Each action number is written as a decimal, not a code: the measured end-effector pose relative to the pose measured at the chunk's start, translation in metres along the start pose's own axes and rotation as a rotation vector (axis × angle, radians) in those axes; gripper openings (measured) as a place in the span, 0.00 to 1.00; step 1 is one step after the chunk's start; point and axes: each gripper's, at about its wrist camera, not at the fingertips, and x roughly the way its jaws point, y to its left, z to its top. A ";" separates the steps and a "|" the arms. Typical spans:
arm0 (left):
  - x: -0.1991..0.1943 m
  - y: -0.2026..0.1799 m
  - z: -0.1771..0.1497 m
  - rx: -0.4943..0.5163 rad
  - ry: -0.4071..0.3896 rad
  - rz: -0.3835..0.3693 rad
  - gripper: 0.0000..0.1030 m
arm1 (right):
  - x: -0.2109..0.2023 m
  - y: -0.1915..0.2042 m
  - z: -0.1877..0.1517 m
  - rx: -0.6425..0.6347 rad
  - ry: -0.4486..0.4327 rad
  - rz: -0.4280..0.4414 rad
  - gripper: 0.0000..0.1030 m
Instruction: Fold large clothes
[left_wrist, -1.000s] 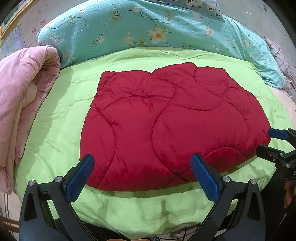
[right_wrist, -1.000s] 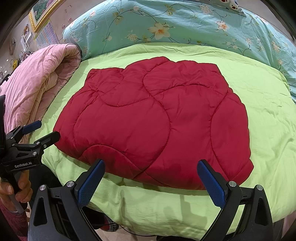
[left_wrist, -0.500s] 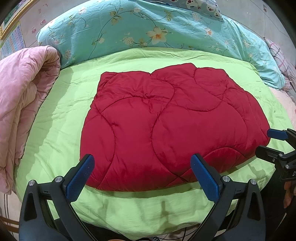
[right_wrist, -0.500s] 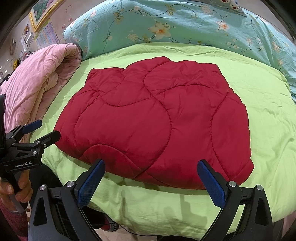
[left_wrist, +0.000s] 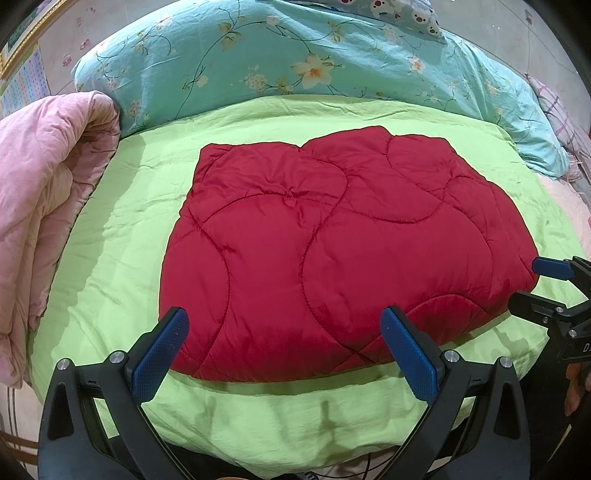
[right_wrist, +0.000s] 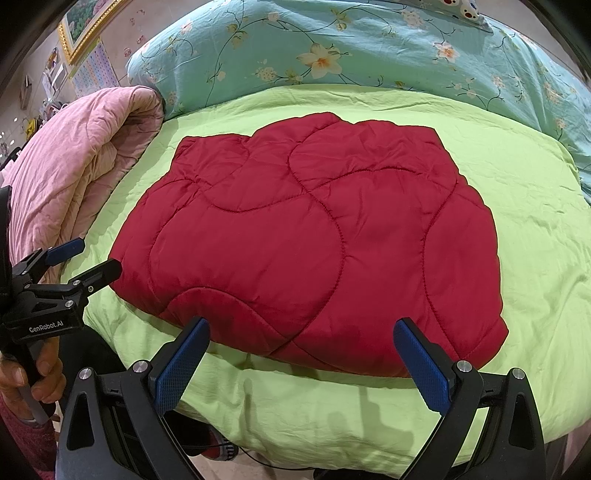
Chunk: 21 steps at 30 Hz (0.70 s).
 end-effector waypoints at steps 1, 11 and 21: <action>0.000 0.000 0.000 -0.001 0.000 0.001 1.00 | 0.000 0.000 0.000 0.001 0.000 0.000 0.98; 0.000 0.000 0.001 -0.001 -0.003 0.001 1.00 | 0.000 0.000 0.001 0.000 -0.001 0.001 0.98; 0.000 -0.001 0.001 -0.001 -0.002 0.002 1.00 | -0.001 0.000 0.001 0.000 0.000 0.002 0.98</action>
